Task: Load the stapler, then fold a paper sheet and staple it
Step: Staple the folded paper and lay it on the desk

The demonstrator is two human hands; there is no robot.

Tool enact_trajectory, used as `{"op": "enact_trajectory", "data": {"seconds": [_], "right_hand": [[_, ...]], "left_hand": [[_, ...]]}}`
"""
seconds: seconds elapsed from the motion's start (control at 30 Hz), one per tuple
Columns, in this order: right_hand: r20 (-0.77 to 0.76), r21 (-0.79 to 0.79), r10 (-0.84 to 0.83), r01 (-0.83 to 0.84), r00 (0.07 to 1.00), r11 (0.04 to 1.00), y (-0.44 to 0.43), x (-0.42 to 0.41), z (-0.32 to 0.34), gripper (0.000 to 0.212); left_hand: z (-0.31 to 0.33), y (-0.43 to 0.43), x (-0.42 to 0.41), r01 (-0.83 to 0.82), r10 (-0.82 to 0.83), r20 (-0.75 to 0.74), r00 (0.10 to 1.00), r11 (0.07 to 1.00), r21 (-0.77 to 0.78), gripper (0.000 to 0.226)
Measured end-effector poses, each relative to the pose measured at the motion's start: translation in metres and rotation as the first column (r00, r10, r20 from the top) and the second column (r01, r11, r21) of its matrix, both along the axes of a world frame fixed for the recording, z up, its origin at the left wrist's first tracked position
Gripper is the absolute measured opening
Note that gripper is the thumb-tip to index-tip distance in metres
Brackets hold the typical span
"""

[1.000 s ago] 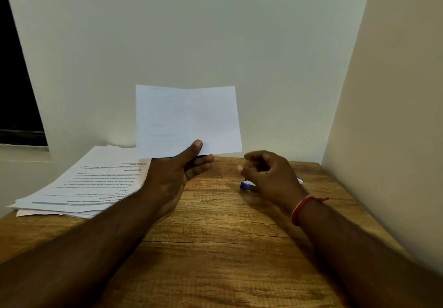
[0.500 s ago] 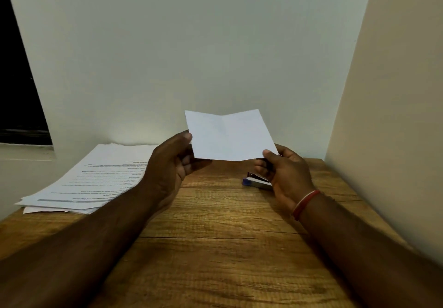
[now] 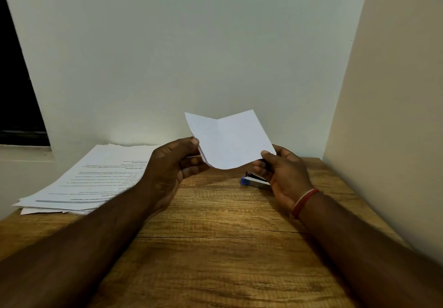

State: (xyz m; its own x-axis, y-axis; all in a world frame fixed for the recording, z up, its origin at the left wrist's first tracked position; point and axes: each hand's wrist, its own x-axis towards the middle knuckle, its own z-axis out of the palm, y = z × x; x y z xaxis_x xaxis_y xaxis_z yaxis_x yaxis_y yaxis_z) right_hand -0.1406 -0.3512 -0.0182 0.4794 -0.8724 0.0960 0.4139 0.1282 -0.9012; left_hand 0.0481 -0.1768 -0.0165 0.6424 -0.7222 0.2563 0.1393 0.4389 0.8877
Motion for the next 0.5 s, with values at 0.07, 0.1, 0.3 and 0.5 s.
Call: {"op": "enact_trajectory", "data": {"seconds": [0.07,0.1,0.3,0.5], "right_hand": [[0.001,-0.005,0.003,-0.003,1.0,1.0,0.001,-0.001,0.0,0.019],[0.002,-0.007,0.005,-0.005,1.0,1.0,0.001,-0.001,0.001,0.019],[-0.021,-0.034,0.026,-0.026,0.999,0.999,0.003,-0.001,0.001,0.018],[-0.079,-0.082,0.016,-0.022,0.997,0.996,0.004,-0.001,0.001,0.019]], "left_hand": [[0.001,0.0,-0.002,-0.008,0.009,-0.052,0.999,1.0,0.027,0.026],[0.002,0.001,-0.002,-0.012,0.014,-0.059,0.998,0.999,0.037,0.027],[-0.002,0.0,-0.002,-0.192,0.144,0.334,0.932,0.974,0.116,0.086],[0.001,0.007,0.008,-0.552,0.264,0.928,0.261,0.83,-0.081,0.146]]}}
